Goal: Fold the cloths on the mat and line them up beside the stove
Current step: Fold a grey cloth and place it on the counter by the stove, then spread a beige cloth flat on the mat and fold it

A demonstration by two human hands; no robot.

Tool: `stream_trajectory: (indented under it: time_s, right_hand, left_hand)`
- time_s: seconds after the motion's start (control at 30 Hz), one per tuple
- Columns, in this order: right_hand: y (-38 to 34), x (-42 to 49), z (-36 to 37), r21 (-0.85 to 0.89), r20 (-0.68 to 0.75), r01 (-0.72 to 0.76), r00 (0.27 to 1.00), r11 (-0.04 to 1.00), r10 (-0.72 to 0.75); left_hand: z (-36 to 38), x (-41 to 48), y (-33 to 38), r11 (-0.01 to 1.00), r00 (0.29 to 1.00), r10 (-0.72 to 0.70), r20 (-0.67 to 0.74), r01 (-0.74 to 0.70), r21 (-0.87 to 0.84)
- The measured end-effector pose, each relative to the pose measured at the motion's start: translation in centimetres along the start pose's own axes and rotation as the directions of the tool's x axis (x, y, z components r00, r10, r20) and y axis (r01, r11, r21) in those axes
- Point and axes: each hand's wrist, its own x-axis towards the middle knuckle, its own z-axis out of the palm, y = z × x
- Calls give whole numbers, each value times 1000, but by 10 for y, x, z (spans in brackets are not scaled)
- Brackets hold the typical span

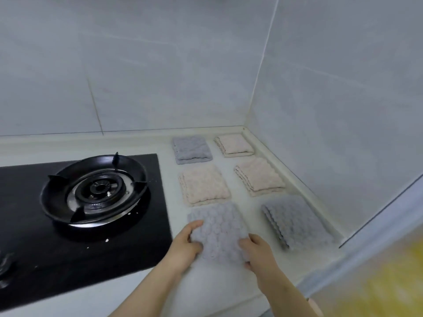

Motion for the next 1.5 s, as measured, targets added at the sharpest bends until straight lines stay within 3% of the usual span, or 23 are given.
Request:
stream_trajectory:
  time_s: [0.27, 0.43, 0.73, 0.97, 1.07, 1.13, 1.27, 1.4, 1.5]
  right_hand:
    - [6, 38, -33, -297, 105, 104, 992, 949, -76]
    - [10, 45, -42, -433, 142, 218, 975, 874, -172]
    - [6, 46, -49, -480, 148, 236, 971, 845, -188]
    - [10, 44, -47, -663, 190, 308, 951, 683, -245]
    - [12, 34, -46, -719, 127, 344, 919, 604, -372]
    - [12, 21, -36, -675, 85, 410, 869, 614, -487]
    - [-3, -1, -2, -563, 253, 609, 771, 559, -585]
    - [-12, -33, 41, -448, 467, 675, 736, 587, -490]
    - [1, -73, 85, -361, 583, 701, 684, 615, -438]
  left_hand:
    - [41, 8, -3, 997, 981, 54, -185, -44, 59]
    - [50, 0, -10, 963, 945, 148, -292, -71, 259]
    - [64, -1, -6, 823, 914, 262, -310, -44, 566]
    - [61, -6, -13, 852, 895, 244, -375, -13, 524]
    - [56, -18, -10, 880, 854, 268, -447, -29, 473]
    - [46, -28, -5, 902, 819, 276, -504, -39, 431]
    - [20, -54, 11, 977, 797, 197, -571, -109, 185]
    - [-15, -101, 19, 989, 768, 117, -629, -145, 7]
    - [-50, -155, 5, 985, 703, 97, -705, -171, -36]
